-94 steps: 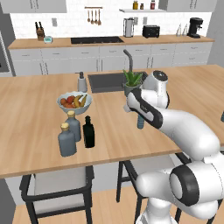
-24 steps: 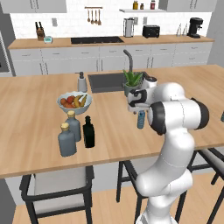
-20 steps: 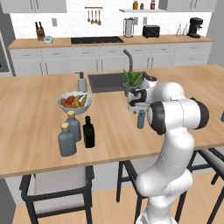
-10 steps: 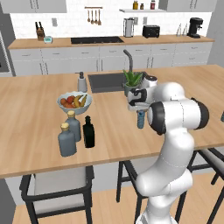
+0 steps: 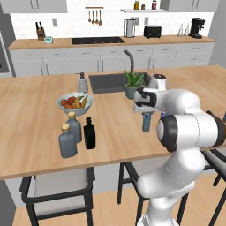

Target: Move the plastic bottles in the middle to the plastics group, and the glass bottles in the middle to the glass group.

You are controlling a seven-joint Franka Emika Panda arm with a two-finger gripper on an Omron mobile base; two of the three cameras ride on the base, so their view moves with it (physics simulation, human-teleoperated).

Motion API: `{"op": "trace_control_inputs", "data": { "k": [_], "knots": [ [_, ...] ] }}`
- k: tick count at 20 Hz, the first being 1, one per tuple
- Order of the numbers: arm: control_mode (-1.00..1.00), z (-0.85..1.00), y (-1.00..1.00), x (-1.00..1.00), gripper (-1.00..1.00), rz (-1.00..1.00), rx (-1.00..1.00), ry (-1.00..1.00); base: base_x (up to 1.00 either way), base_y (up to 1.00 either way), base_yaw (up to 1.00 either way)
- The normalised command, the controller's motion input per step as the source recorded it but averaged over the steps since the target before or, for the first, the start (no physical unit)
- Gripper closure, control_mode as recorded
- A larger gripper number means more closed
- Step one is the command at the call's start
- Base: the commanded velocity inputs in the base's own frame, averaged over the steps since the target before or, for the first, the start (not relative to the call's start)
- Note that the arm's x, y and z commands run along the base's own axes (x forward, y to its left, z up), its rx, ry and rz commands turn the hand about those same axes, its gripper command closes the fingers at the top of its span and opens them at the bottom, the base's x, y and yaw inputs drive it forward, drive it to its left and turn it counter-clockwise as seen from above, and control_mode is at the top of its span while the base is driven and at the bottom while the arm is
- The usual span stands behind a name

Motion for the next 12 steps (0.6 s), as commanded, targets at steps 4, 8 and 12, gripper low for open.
{"op": "trace_control_inputs", "data": {
  "k": [4,8,12],
  "knots": [
    [-1.0,0.46,-0.45,-0.87,1.0,0.0,0.01,0.0,0.0,0.0,0.0],
    [-1.0,0.34,-0.84,-0.55,1.0,0.0,0.0,0.02,0.0,0.0,0.0],
    [-1.0,0.34,-0.98,-0.24,1.0,0.0,0.0,0.05,0.0,0.0,0.0]
  ]
}}
